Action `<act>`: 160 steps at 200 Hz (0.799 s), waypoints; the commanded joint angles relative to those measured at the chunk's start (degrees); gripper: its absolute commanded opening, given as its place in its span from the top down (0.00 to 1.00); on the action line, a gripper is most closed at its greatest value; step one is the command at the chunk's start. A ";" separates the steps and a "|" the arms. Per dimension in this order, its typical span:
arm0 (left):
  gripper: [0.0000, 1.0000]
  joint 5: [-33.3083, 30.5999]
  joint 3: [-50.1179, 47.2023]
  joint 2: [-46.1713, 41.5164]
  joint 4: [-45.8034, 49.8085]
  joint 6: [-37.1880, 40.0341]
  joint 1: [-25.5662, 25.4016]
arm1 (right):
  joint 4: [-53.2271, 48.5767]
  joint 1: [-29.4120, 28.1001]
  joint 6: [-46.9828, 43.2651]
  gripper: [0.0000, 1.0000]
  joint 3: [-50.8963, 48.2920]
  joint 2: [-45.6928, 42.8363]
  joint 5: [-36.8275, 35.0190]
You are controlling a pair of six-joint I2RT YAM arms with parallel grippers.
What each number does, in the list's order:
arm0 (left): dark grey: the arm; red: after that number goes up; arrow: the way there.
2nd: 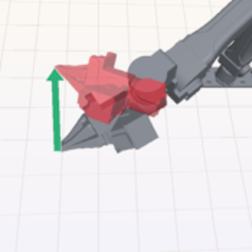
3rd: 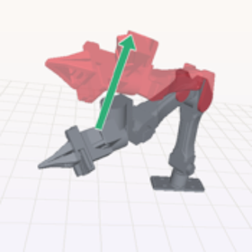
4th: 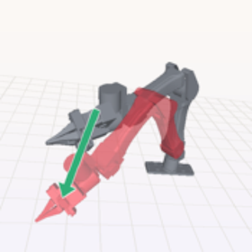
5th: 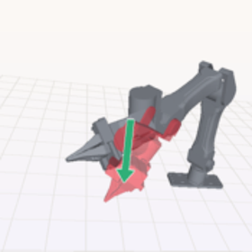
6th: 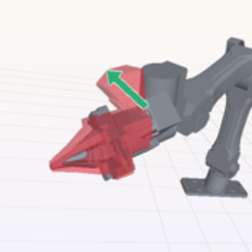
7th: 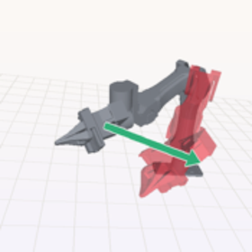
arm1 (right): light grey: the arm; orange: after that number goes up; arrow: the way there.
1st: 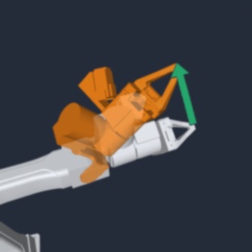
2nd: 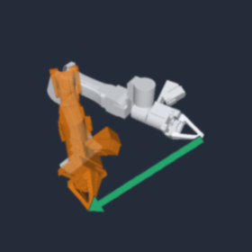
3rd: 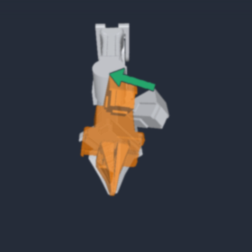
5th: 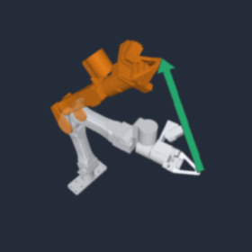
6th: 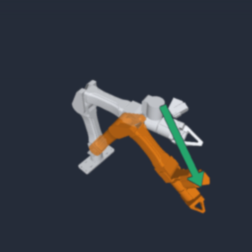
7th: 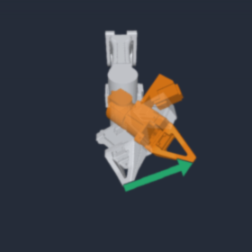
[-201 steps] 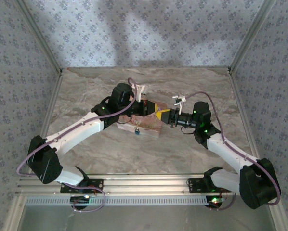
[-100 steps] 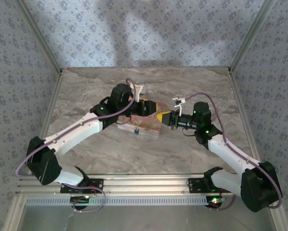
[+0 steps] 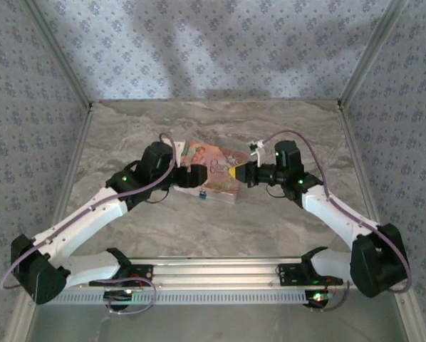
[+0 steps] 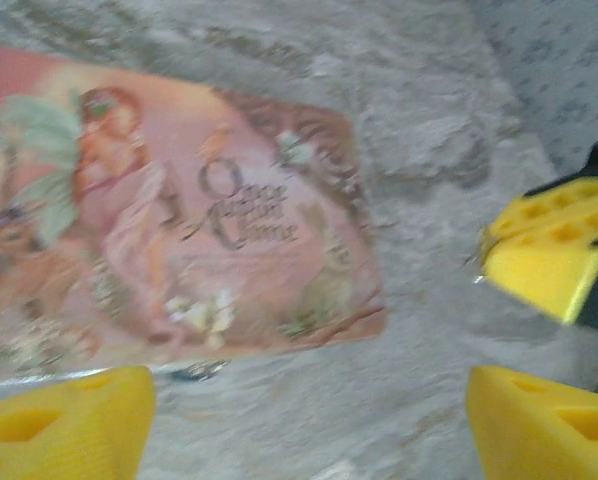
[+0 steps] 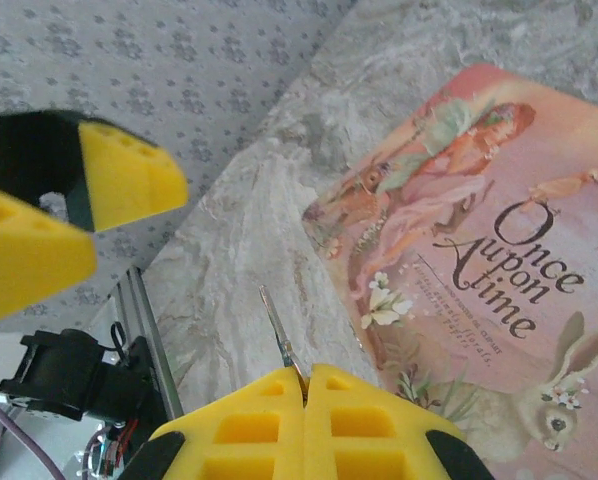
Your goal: Unlock the padlock with the key
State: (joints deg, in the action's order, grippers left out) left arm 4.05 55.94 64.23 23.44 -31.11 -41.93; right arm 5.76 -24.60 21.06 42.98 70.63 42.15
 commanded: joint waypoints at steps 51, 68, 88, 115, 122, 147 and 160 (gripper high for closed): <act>0.02 -6.27 -13.36 -10.20 -0.30 -2.95 1.62 | -3.71 -2.02 -1.20 1.00 8.26 12.66 -3.16; 0.02 -4.30 -15.10 -10.29 -1.16 -3.40 2.16 | -4.26 -2.39 -1.04 1.00 10.01 15.79 -3.92; 0.04 -2.47 -16.94 -9.93 -3.89 -3.34 2.44 | -4.12 -2.80 -0.46 1.00 12.02 19.69 -3.58; 0.07 1.83 -19.66 -7.98 -10.32 -3.21 2.78 | -4.33 -3.37 0.01 1.00 14.68 24.40 -2.39; 0.07 3.05 -20.15 -7.03 -11.95 -2.84 2.90 | -4.57 -3.59 -0.01 1.00 15.06 25.20 -2.66; 0.10 6.49 -20.57 -2.61 -15.89 -1.85 3.15 | -4.85 -3.69 0.21 1.00 15.50 27.22 -3.99; 0.12 7.85 -20.85 -0.27 -18.36 -1.37 3.10 | -5.15 -3.77 0.30 1.00 15.31 27.89 -4.52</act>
State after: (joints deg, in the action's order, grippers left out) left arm 7.05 35.92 60.97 12.36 -33.82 -39.18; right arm 2.26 -28.08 20.56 56.84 97.17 38.72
